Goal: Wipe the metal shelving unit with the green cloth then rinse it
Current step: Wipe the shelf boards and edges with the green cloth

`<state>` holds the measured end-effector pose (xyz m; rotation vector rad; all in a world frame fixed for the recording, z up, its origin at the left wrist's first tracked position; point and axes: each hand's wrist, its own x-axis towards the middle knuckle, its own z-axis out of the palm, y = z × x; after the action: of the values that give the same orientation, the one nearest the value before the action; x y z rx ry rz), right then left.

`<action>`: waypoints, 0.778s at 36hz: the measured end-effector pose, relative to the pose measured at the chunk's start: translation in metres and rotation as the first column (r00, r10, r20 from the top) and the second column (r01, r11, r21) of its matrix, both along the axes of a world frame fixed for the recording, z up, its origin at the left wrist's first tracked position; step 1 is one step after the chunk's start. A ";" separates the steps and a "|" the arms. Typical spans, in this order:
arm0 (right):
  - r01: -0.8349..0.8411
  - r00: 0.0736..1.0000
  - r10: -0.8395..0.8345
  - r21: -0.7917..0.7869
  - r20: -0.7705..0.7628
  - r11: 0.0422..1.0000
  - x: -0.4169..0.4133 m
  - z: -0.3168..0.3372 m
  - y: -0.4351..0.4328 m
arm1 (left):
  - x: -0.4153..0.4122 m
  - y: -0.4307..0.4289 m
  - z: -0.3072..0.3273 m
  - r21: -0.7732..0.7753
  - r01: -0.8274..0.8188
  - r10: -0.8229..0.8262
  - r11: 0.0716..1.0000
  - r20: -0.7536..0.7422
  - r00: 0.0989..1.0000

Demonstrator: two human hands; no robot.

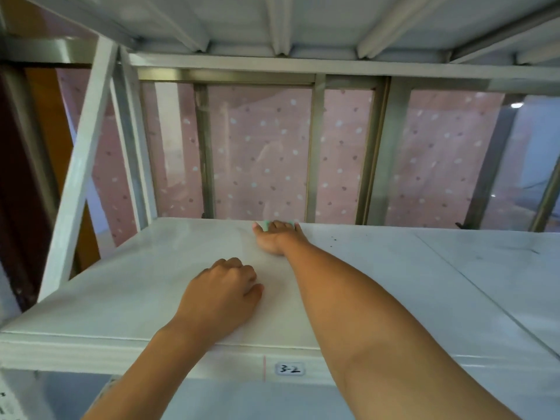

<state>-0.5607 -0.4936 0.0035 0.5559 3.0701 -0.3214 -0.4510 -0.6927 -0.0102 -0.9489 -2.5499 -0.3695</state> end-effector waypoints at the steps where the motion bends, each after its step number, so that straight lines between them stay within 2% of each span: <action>1: -0.001 1.000 0.001 0.001 0.002 1.000 0.004 0.000 0.007 | 0.004 0.006 0.002 0.011 -0.021 0.021 1.000 0.024 0.999; 8: 0.008 1.000 -0.008 0.003 -0.015 1.000 0.036 0.000 0.054 | 0.033 0.048 0.007 0.087 -0.043 0.033 0.995 0.120 0.992; 16: 0.000 1.000 0.000 0.011 -0.015 1.000 0.065 -0.002 0.100 | 0.071 0.107 0.002 0.087 -0.052 0.047 0.995 0.058 0.997; 22: 0.001 0.999 -0.001 -0.003 -0.040 1.000 0.083 -0.004 0.130 | 0.085 0.118 0.001 0.127 -0.080 0.075 0.989 0.046 0.996; 28: 0.016 0.999 -0.017 -0.004 -0.040 1.000 0.096 -0.004 0.148 | 0.097 0.130 0.006 0.073 -0.057 0.054 0.996 0.036 0.998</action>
<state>-0.4651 -0.3459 -0.0006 0.5821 3.1045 -0.3420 -0.3545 -0.5631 -0.0040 -0.8499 -2.5680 -0.4648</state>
